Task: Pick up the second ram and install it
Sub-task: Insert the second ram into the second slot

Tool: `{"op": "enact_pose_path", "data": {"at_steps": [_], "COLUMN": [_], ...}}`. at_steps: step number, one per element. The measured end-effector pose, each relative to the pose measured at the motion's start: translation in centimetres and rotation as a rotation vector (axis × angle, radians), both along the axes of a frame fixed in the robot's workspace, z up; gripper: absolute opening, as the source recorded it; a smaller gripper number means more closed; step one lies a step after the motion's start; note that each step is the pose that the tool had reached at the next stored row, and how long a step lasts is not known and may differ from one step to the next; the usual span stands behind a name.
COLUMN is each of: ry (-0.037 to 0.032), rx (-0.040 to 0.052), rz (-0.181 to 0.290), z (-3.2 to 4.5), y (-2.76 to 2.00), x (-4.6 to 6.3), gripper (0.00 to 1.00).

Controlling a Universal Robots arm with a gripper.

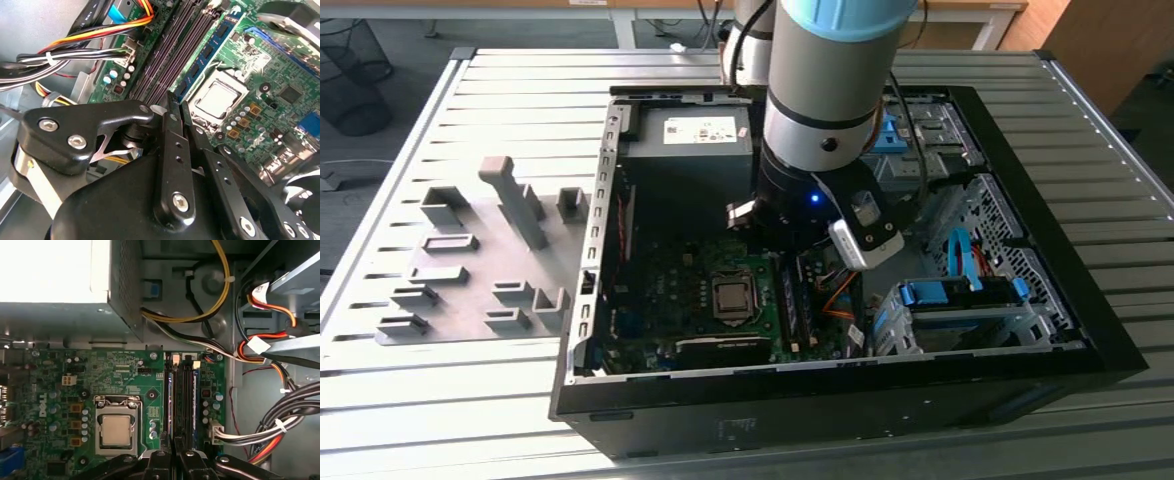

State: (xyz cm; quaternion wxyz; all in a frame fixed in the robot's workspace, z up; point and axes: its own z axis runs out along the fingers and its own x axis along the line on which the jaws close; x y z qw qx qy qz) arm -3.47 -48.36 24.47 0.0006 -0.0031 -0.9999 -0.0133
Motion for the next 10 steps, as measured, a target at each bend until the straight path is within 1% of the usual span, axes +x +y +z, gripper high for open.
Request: {"op": "enact_pose_path", "data": {"at_steps": [5,10], "ry": [0.0001,0.0001], "rx": [0.0001,-0.0001], "rz": [0.000,0.000], "z": [-0.82,-0.83], "y": [-0.02,-0.02], "x": [0.06,0.07], "gripper": [0.14,0.14]}}
